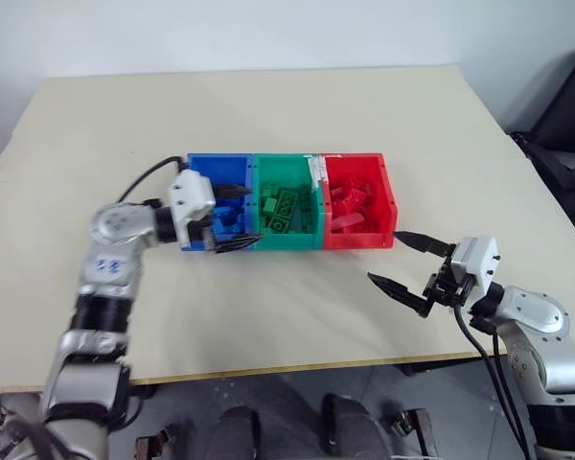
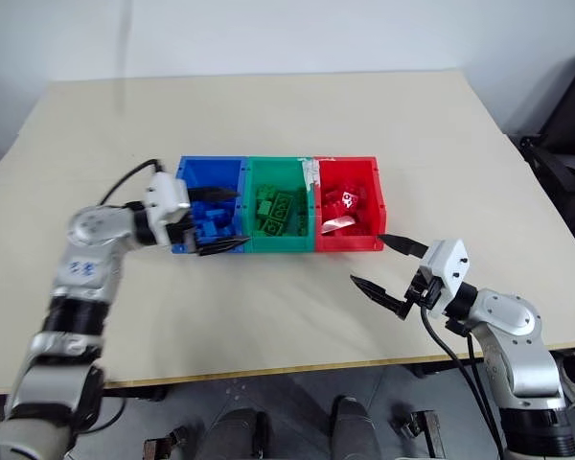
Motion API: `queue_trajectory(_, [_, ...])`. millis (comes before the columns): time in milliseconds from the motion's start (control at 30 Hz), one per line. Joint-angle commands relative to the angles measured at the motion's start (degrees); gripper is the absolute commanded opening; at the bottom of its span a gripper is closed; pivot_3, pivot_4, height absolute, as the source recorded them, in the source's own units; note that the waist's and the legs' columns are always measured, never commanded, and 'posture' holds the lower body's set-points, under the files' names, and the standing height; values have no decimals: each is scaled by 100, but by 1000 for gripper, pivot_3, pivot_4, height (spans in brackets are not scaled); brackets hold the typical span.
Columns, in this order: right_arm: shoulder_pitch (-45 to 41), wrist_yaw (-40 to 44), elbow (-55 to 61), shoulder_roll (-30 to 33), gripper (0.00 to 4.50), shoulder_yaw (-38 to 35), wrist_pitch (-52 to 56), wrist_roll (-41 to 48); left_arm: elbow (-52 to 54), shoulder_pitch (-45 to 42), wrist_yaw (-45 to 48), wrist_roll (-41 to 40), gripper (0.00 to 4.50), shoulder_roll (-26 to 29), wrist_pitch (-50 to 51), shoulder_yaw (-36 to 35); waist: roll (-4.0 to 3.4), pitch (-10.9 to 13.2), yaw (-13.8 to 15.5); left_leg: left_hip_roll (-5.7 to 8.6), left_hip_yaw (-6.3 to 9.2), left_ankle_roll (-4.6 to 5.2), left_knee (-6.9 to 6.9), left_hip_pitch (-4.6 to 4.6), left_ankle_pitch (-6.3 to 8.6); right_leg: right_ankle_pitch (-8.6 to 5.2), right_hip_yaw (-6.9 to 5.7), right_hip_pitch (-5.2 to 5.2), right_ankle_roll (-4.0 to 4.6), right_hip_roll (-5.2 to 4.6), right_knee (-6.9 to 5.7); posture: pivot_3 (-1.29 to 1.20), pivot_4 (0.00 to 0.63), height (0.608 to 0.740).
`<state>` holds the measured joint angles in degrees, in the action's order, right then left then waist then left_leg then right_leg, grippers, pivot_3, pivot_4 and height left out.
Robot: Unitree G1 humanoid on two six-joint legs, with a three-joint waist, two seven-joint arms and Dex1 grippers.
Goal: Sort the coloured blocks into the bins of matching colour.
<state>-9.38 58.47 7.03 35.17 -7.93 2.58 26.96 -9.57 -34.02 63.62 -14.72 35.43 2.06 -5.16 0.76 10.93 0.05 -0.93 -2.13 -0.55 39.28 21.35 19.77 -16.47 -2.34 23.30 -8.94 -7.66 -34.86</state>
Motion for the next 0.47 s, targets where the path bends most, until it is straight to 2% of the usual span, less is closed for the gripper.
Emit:
queue_trajectory(33, [-397,498,-545,19,4500,103,-351,-16,1145,799,-325,-324,4389,431,452,-685,0,0,2,2,1,2,3,-2,1,0,0,-5,0,-3,1,0,150,740])
queue_trajectory(133, [-742,864,-1034,0,4500,310,-583,-145,1695,1777,-448,-434,4389,727,421,-1320,0,0,-7,0,1,3,3,-10,3,1,0,-14,-1,-3,2,0,150,740])
queue_trajectory(233, [-954,1131,-1321,14,4500,401,-663,-173,2203,2597,-686,-760,4389,743,827,-1894,0,0,-15,-2,3,3,2,-9,3,0,-2,-13,1,-2,0,0,150,740])
queue_trajectory(333, [-1002,1234,-1459,27,4500,384,-696,-175,2428,3052,-917,-730,4389,704,983,-1983,-1,0,-1,-2,4,2,2,-9,3,0,-4,-13,1,-5,1,0,150,740])
queue_trajectory(467, [-918,1158,-1513,42,4500,295,-739,-211,2468,3227,-1222,-597,4389,539,883,-1828,-1,0,4,0,3,2,2,-10,3,1,-4,-13,2,-7,-1,0,150,740])
